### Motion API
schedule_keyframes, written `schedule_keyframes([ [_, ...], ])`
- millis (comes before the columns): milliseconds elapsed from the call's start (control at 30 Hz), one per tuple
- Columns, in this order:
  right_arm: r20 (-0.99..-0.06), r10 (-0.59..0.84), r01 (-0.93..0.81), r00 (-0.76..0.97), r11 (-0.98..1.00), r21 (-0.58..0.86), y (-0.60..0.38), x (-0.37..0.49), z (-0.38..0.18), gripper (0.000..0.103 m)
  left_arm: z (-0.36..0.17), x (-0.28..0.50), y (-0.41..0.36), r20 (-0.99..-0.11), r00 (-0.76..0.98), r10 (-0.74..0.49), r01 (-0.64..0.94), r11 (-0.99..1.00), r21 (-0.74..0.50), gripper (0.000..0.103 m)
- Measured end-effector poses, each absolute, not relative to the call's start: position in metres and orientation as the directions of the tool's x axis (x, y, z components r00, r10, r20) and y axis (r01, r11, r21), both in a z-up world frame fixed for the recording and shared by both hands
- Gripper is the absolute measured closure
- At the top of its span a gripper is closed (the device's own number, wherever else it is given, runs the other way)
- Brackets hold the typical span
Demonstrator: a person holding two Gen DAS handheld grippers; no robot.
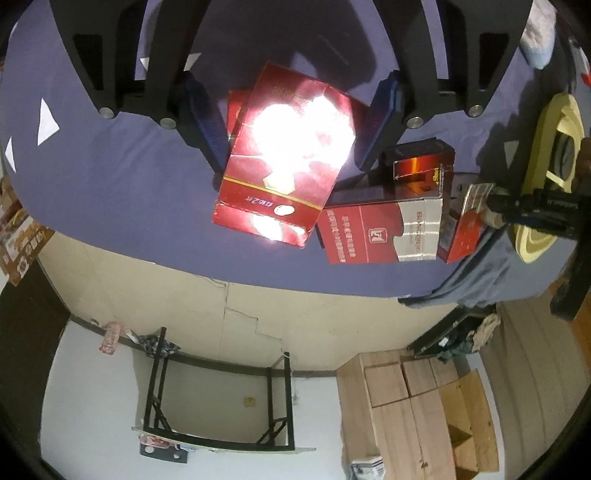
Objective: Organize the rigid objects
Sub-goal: 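Grasp the silver round clock with the left gripper while the right grasps the red Diamond box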
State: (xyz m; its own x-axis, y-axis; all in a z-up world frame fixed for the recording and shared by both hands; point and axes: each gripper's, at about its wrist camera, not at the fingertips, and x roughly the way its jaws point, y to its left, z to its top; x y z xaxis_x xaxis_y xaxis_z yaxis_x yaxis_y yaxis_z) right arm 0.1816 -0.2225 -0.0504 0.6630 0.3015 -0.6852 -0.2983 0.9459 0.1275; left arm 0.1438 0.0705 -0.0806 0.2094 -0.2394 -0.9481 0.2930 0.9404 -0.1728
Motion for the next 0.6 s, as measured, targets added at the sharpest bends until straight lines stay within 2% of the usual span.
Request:
schedule_keyframes([
  [167,-0.641,0.344,-0.28,0.686,0.938,0.204,-0.255,0.165,-0.039,0.04,-0.076,0.117,0.063,-0.94,0.16,-0.3,0.343,0.91,-0.233,0.055],
  [267,-0.637,0.333,-0.271,0.695,0.942,0.197,-0.275,0.152,-0.04,0.04,-0.093,0.107,0.056,-0.958,0.146,-0.248,0.362,0.914,-0.182,0.055],
  [467,-0.701,0.249,-0.19,0.668,0.968,0.163,-0.319,0.143,-0.082,0.039,-0.109,0.1,0.043,-0.967,0.176,-0.183,0.367,0.924,-0.108,0.05],
  [600,-0.693,0.223,-0.175,0.686,0.974,0.14,-0.325,0.139,-0.098,0.042,-0.109,0.099,0.033,-0.968,0.199,-0.154,0.367,0.928,-0.072,0.054],
])
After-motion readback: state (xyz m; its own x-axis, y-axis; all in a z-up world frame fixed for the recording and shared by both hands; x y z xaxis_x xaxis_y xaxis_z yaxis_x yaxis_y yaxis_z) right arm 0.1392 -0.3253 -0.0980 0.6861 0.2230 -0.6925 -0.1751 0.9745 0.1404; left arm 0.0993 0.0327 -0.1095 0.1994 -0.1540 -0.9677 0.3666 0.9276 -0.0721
